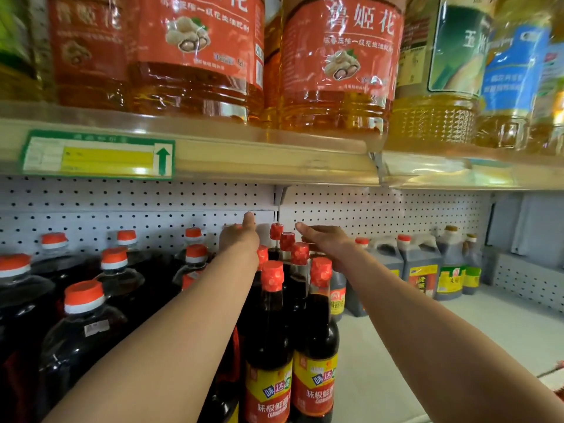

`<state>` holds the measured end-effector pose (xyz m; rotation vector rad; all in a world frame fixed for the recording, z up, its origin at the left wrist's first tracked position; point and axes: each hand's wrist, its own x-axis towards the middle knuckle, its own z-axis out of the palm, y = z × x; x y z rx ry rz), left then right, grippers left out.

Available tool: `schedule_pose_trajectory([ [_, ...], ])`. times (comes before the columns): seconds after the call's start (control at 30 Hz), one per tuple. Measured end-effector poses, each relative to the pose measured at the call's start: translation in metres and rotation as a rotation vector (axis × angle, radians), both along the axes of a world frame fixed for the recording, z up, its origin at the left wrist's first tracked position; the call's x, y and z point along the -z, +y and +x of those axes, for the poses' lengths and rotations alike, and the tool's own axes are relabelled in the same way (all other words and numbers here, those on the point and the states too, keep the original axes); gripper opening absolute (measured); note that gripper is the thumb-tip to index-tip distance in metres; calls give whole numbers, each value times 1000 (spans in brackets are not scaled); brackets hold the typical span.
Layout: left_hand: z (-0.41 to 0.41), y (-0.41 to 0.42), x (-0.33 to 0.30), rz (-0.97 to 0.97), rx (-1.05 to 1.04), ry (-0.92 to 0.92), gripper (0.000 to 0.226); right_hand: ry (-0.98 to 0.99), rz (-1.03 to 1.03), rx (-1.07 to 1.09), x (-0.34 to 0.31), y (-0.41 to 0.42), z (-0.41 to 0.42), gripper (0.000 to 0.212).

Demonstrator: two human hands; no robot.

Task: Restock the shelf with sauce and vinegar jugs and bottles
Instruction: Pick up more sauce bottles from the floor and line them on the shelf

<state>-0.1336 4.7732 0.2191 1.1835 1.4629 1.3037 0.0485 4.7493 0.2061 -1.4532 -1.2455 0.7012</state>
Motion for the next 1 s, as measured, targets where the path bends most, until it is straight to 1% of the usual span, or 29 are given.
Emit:
schedule_pose_trajectory([
  [0.1, 1, 7, 8, -80, 11, 31, 69, 6, -29, -80, 5, 13, 2, 49],
  [0.17, 1, 12, 16, -91, 24, 31, 70, 31, -28, -134, 8, 20, 0, 46],
  [0.27, 0, 19, 19, -34, 45, -14, 63, 76, 29, -194, 14, 29, -5, 45],
  [0.37, -1, 23, 20, 24, 59, -17, 59, 58, 42, -239, 17, 32, -5, 38],
  [0.47, -1, 23, 21, 13, 54, -68, 52, 33, 32, -264, 16, 33, -7, 30],
  [0.57, 0, 18, 20, 9, 54, -99, 58, 46, 33, -243, 16, 31, -8, 40],
  [0.67, 0, 12, 15, 10, 105, -45, 66, 149, 28, -237, 19, 27, -7, 41],
  [0.77, 2, 6, 12, -95, 171, -76, 78, 174, 22, -231, 19, 24, -6, 42],
  [0.8, 2, 4, 12, -119, 179, -86, 79, 175, 12, -233, 18, 23, -6, 43],
  [0.9, 2, 5, 11, -128, 156, -154, 68, 167, -41, -229, 16, 21, -5, 49],
  [1.0, 2, 8, 9, -91, 148, -238, 58, 200, -43, -233, 18, 25, -1, 47],
])
